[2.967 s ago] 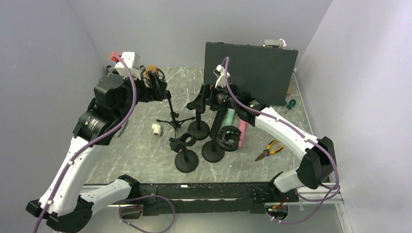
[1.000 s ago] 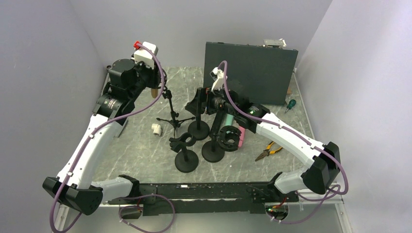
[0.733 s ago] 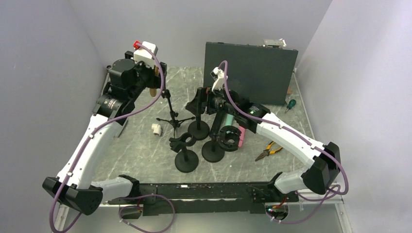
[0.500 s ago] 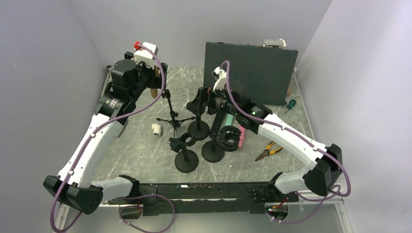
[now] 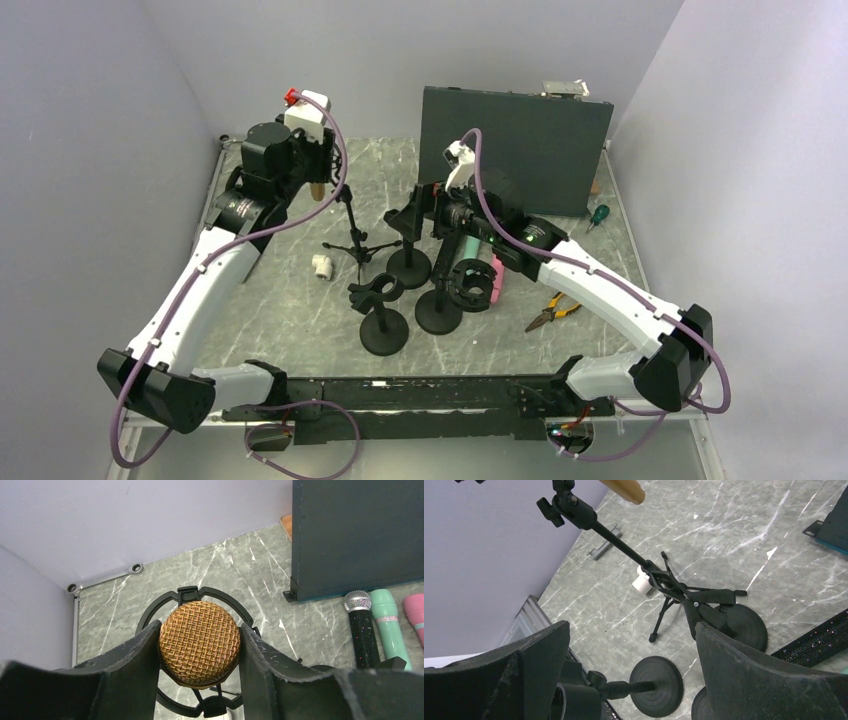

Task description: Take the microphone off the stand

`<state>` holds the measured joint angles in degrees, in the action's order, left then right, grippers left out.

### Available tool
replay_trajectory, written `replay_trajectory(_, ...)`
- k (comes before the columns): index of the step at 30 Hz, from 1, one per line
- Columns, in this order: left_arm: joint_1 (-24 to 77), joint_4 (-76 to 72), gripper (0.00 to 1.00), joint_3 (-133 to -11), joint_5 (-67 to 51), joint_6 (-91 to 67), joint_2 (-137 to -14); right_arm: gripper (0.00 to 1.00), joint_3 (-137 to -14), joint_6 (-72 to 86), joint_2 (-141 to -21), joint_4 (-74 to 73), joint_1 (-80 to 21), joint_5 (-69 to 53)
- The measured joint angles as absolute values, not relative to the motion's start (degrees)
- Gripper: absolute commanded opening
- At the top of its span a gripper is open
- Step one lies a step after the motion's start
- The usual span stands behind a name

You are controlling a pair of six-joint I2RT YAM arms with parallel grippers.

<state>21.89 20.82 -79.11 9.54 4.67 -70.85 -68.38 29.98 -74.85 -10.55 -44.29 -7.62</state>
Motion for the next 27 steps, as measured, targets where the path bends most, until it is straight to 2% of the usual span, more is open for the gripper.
replay_trajectory(2,21.91,20.88,0.35,-79.18,9.30,4.73,-70.72,0.98,-67.99,29.98,-74.61,-10.57,-44.29,-7.46)
replay_trajectory(4,21.93,21.30,0.28,-79.53,8.93,4.71,-70.54,0.98,-67.72,29.98,-74.32,-10.70,-44.29,-7.42)
replay_trajectory(12,21.96,24.67,0.21,-84.23,6.07,3.60,-69.01,0.98,-67.72,29.98,-74.08,-10.72,-44.29,-7.46)
replay_trajectory(18,21.96,27.75,0.04,-89.95,2.87,2.11,-68.20,0.98,-67.72,29.98,-74.15,-10.70,-44.29,-7.53)
replay_trajectory(27,22.00,30.52,0.01,-96.23,0.58,1.39,-65.12,0.98,-67.75,29.98,-75.31,-10.70,-44.29,-7.55)
